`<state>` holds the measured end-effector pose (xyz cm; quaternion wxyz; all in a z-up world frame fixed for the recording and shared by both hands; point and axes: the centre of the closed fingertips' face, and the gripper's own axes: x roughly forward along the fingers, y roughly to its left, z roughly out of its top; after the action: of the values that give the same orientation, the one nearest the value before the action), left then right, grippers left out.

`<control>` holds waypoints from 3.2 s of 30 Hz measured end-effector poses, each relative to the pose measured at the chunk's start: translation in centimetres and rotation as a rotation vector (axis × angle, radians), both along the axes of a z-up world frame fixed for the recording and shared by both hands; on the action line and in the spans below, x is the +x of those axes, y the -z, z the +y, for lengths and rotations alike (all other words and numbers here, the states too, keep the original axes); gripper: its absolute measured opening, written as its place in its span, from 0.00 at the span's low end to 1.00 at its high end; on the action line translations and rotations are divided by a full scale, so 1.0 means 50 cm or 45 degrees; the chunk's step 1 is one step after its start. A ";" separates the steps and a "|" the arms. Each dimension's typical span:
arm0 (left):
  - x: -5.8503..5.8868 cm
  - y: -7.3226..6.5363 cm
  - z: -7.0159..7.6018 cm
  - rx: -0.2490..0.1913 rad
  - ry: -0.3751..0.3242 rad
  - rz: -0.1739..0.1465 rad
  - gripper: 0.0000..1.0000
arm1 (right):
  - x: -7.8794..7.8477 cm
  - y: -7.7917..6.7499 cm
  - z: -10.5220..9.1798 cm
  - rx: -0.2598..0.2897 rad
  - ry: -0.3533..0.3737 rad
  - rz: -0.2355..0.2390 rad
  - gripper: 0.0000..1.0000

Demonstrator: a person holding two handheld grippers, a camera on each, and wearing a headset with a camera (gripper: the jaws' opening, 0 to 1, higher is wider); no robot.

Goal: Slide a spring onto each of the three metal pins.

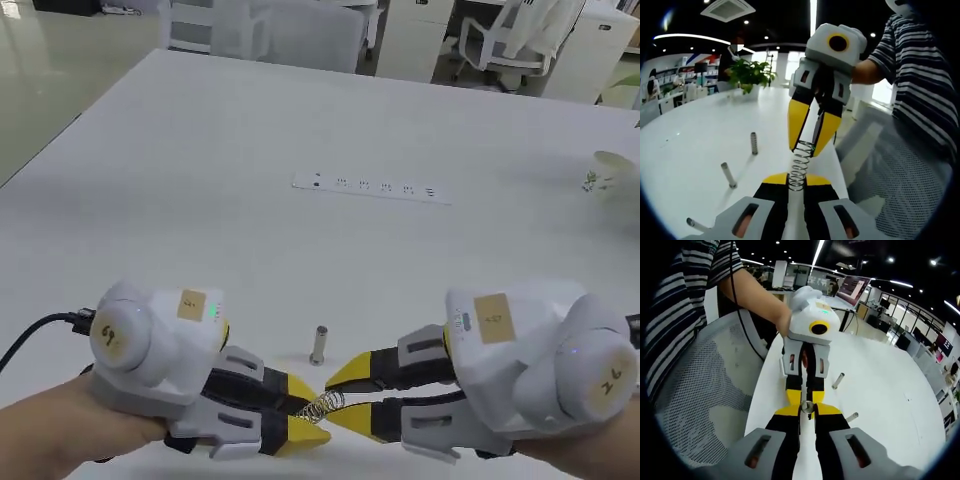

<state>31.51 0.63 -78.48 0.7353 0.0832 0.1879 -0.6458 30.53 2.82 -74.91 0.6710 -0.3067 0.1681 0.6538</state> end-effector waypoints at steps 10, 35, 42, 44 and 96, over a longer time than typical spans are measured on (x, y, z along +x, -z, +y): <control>-0.003 -0.004 -0.009 -0.005 0.009 -0.012 0.03 | -0.004 -0.016 0.011 0.073 0.016 0.055 0.07; -0.008 -0.013 -0.003 -0.005 -0.020 0.001 0.04 | -0.012 -0.026 0.045 0.108 -0.033 0.012 0.06; -0.007 -0.019 0.005 -0.025 -0.061 0.029 0.05 | -0.011 -0.031 0.051 0.108 -0.040 0.007 0.06; -0.006 -0.020 0.006 -0.027 -0.070 0.034 0.05 | -0.011 -0.032 0.051 0.106 -0.041 0.002 0.06; 0.014 -0.014 0.185 -0.049 -0.418 0.091 0.64 | 0.031 -0.005 0.021 0.038 0.074 -0.047 0.07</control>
<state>32.21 9.89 -77.77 0.8252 0.0144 0.2126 -0.5231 32.08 3.85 -74.65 0.6972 -0.3036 0.1547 0.6307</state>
